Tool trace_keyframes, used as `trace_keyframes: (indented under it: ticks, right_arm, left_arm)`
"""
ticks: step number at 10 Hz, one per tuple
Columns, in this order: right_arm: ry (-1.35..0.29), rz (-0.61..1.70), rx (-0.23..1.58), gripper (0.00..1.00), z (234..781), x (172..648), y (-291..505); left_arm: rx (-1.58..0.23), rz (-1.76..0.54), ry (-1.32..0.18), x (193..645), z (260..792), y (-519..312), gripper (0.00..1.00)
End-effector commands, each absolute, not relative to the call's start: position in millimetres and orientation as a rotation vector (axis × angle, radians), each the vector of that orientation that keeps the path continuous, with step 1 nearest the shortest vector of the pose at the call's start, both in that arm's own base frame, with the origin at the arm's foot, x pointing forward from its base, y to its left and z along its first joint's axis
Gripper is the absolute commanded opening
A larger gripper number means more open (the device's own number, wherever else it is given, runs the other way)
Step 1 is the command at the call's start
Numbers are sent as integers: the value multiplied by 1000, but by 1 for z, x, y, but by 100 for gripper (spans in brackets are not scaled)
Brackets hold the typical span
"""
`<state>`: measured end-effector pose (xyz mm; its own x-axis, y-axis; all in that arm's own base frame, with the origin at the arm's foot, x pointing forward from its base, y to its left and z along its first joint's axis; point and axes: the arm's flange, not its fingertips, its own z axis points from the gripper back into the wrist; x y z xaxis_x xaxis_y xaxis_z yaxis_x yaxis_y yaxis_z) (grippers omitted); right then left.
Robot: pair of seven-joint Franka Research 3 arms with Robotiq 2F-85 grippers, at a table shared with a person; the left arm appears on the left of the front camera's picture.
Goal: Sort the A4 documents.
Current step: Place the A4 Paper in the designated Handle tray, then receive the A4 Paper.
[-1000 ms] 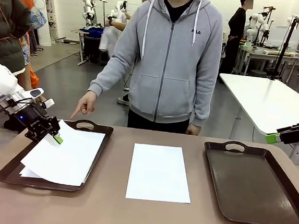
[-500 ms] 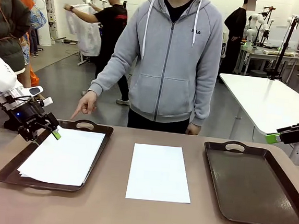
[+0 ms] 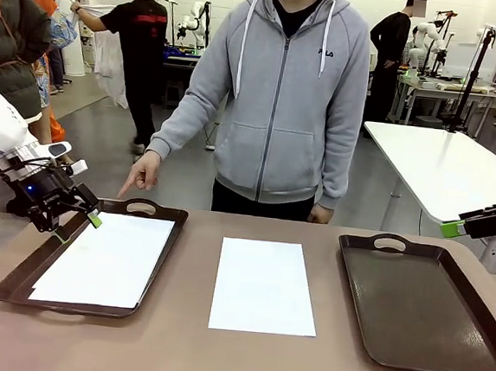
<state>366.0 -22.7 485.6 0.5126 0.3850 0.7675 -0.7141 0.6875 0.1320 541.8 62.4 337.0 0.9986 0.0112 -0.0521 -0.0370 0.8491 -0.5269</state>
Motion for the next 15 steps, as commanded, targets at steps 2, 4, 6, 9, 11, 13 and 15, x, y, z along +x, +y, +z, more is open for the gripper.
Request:
trace_keyframes:
  ticks: [2, 4, 6, 9, 11, 13, 15]
  right_arm:
    - [-802, 699, 496, 100, 482, 370, -23]
    - [-802, 699, 496, 100, 482, 370, -23]
    - [-802, 699, 496, 100, 482, 370, -23]
    - [-802, 699, 496, 100, 482, 370, -23]
    - [-802, 699, 496, 100, 482, 370, -23]
    - [-802, 699, 496, 100, 482, 370, -23]
    - [-802, 699, 496, 100, 482, 370, -23]
  left_arm:
    - [-582, 93, 15, 540, 348, 65, 100]
    - [-562, 40, 36, 542, 341, 65, 100]
    - [-562, 40, 36, 542, 341, 65, 100]
    - [-562, 40, 36, 542, 341, 65, 100]
    - [-562, 40, 36, 542, 341, 65, 100]
    - [-562, 40, 36, 542, 341, 65, 100]
    - [-562, 40, 36, 542, 341, 65, 100]
